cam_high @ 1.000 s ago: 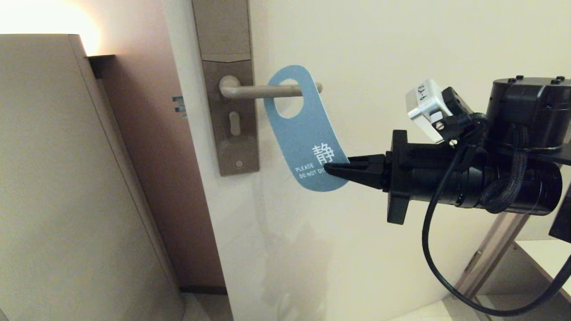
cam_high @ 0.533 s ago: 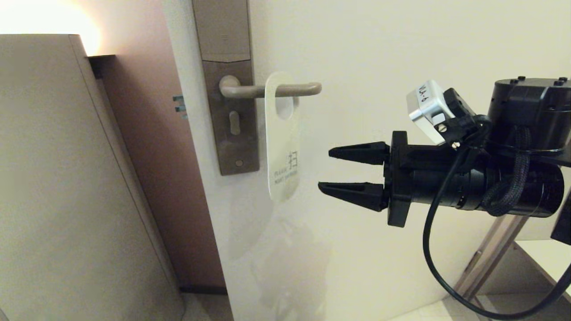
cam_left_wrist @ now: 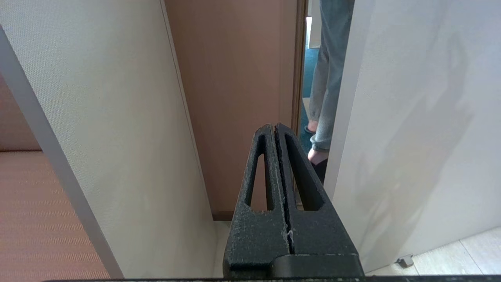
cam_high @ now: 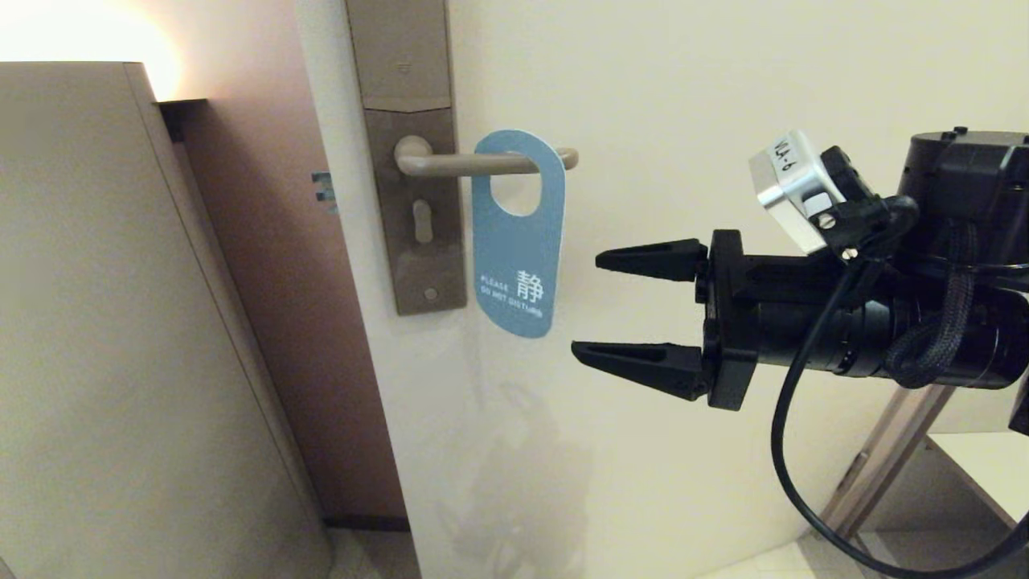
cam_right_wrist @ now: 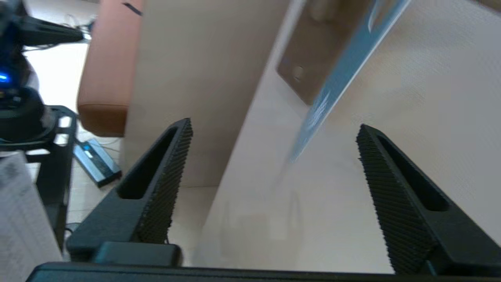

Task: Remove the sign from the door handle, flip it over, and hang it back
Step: Hang the sign back with the other side facing out

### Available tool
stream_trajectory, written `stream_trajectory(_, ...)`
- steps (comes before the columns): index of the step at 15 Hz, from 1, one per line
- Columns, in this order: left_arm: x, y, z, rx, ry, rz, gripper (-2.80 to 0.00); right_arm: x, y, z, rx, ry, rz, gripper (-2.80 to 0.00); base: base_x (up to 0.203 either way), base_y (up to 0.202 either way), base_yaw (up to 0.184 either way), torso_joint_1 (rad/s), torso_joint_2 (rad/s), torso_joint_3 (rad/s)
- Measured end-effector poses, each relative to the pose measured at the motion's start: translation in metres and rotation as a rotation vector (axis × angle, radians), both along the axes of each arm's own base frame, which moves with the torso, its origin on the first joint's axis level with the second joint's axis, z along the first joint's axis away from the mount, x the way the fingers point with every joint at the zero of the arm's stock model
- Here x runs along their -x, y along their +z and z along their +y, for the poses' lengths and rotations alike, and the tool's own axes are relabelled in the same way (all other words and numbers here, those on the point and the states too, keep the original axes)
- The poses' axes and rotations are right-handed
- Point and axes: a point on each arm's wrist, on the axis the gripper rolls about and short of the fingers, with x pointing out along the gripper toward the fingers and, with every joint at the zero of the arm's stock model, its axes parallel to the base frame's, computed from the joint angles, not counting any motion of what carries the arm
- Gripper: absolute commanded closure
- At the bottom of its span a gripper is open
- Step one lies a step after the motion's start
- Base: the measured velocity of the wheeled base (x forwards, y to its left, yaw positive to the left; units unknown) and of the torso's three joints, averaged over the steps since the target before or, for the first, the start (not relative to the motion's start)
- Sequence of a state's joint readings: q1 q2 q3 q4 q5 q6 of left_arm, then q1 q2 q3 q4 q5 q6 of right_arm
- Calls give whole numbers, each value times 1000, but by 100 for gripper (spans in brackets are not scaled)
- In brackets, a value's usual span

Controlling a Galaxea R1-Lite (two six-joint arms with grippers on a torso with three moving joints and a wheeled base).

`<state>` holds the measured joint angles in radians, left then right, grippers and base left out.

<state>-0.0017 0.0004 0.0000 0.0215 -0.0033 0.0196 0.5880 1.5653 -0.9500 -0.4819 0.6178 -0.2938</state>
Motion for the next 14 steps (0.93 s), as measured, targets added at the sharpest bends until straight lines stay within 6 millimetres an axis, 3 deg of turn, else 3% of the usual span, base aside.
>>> stream_trajectory(14, 0, 0, 0, 0, 1, 0, 0, 5, 3, 6, -9, 29, -15, -280, 0, 0, 0, 0, 0, 0)
